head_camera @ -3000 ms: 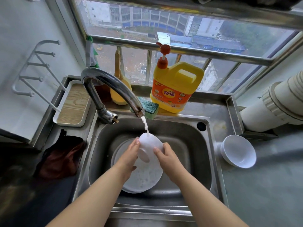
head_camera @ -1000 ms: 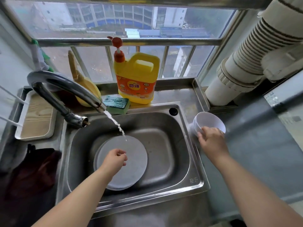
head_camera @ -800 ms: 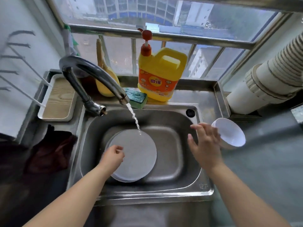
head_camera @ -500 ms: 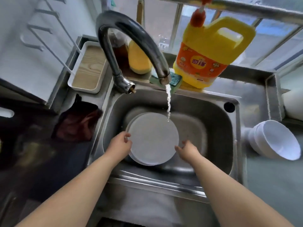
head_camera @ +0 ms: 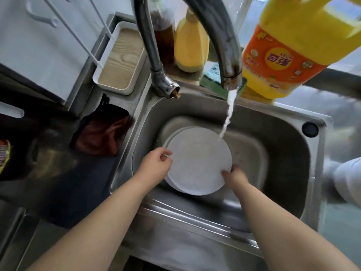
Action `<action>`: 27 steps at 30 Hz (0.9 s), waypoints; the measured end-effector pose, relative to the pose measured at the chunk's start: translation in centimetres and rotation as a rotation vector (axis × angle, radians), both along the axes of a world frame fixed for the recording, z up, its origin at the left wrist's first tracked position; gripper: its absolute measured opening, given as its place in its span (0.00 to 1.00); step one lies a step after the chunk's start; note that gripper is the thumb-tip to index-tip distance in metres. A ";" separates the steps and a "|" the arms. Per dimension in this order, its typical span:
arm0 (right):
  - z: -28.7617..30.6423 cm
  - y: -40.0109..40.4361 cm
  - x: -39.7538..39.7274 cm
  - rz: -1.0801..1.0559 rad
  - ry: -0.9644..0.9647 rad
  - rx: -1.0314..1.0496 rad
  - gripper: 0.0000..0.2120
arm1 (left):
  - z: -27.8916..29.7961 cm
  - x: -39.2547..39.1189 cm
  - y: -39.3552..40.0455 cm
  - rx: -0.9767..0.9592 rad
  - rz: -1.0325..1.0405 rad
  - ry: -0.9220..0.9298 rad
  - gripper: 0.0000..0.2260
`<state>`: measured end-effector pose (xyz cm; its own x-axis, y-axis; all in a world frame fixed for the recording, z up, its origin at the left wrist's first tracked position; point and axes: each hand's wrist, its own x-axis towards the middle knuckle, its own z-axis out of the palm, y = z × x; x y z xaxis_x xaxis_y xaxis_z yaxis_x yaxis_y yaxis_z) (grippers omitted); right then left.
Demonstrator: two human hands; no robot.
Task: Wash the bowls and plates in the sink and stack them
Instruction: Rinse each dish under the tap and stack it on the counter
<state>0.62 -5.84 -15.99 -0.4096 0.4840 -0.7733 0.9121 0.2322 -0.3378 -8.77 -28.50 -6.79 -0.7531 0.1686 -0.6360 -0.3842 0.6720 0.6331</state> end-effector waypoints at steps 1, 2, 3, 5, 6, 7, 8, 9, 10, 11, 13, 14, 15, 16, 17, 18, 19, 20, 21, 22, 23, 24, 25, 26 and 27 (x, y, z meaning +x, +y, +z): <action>0.3 0.2 0.1 -0.009 0.016 0.001 0.18 | 0.1 0.0 0.0 0.015 0.015 -0.012 0.07; 0.7 0.5 0.2 -0.018 0.031 -0.001 0.17 | 0.3 -0.1 0.0 0.030 0.025 -0.017 0.07; 1.1 0.7 0.3 -0.025 0.048 -0.006 0.17 | 0.5 -0.1 0.0 0.036 0.029 -0.021 0.07; 2.0 0.9 0.4 -0.025 0.081 -0.022 0.17 | 0.7 0.0 0.1 0.037 0.036 -0.028 0.07; 2.5 0.9 0.5 -0.026 0.094 -0.039 0.17 | 0.8 0.1 0.2 0.038 0.045 -0.030 0.07; 3.0 0.9 0.7 -0.032 0.106 -0.061 0.17 | 0.9 0.2 0.3 0.037 0.058 -0.036 0.07; 3.5 1.0 1.0 -0.046 0.111 -0.086 0.17 | 1.0 0.3 0.4 0.035 0.073 -0.043 0.07; 4.1 1.0 1.3 -0.058 0.114 -0.110 0.17 | 1.1 0.4 0.5 0.033 0.086 -0.054 0.07; 4.6 1.1 1.6 -0.068 0.116 -0.128 0.16 | 1.2 0.6 0.5 0.035 0.092 -0.062 0.07; 5.1 1.2 1.9 -0.074 0.122 -0.142 0.14 | 1.2 0.7 0.5 0.026 0.095 -0.068 0.07; 6.4 1.3 2.5 -0.093 0.135 -0.174 0.11 | 1.2 1.0 0.6 0.003 0.100 -0.070 0.07; 6.9 1.3 2.7 -0.109 0.140 -0.191 0.09 | 1.2 1.2 0.6 -0.002 0.110 -0.064 0.08; 7.4 1.3 2.9 -0.128 0.151 -0.203 0.08 | 1.2 1.3 0.7 -0.010 0.117 -0.056 0.09; 7.9 1.3 3.0 -0.149 0.166 -0.207 0.07 | 1.4 1.5 0.9 -0.023 0.112 -0.048 0.10; 8.4 1.2 3.1 -0.171 0.184 -0.209 0.07 | 1.5 1.7 1.0 -0.042 0.101 -0.045 0.11; 8.9 1.2 3.1 -0.203 0.199 -0.211 0.06 | 1.6 1.8 1.2 -0.057 0.089 -0.045 0.12; 9.4 1.1 3.1 -0.241 0.217 -0.218 0.06 | 1.7 2.0 1.4 -0.067 0.086 -0.054 0.12; 9.9 1.0 3.0 -0.284 0.237 -0.223 0.05 | 1.8 2.1 1.7 -0.066 0.092 -0.066 0.12; 10.5 0.9 2.9 -0.328 0.264 -0.232 0.05 | 2.0 2.1 2.1 -0.052 0.117 -0.086 0.12; 11.1 0.8 2.7 -0.373 0.295 -0.246 0.05 | 2.2 2.1 2.6 -0.017 0.167 -0.118 0.11; 11.8 0.6 2.5 -0.417 0.328 -0.262 0.05 | 2.6 2.1 3.1 0.033 0.233 -0.164 0.11; 12.4 0.4 2.3 -0.458 0.358 -0.275 0.06 | 2.9 2.1 3.5 0.090 0.295 -0.208 0.10; 13.0 0.1 2.1 -0.493 0.384 -0.287 0.07 | 3.3 2.1 3.9 0.147 0.344 -0.251 0.09; 13.6 -0.2 1.9 -0.522 0.408 -0.299 0.07 | 3.7 2.2 4.4 0.207 0.380 -0.298 0.08; 14.1 -0.4 1.9 -0.545 0.431 -0.309 0.08 | 4.1 2.2 4.7 0.260 0.401 -0.344 0.08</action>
<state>2.49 -6.29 -1.87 -0.4713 0.4920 -0.7320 0.6434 -0.3759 -0.6669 -6.59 -23.80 -2.67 -0.5481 0.0964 -0.8308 -0.7888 0.2708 0.5518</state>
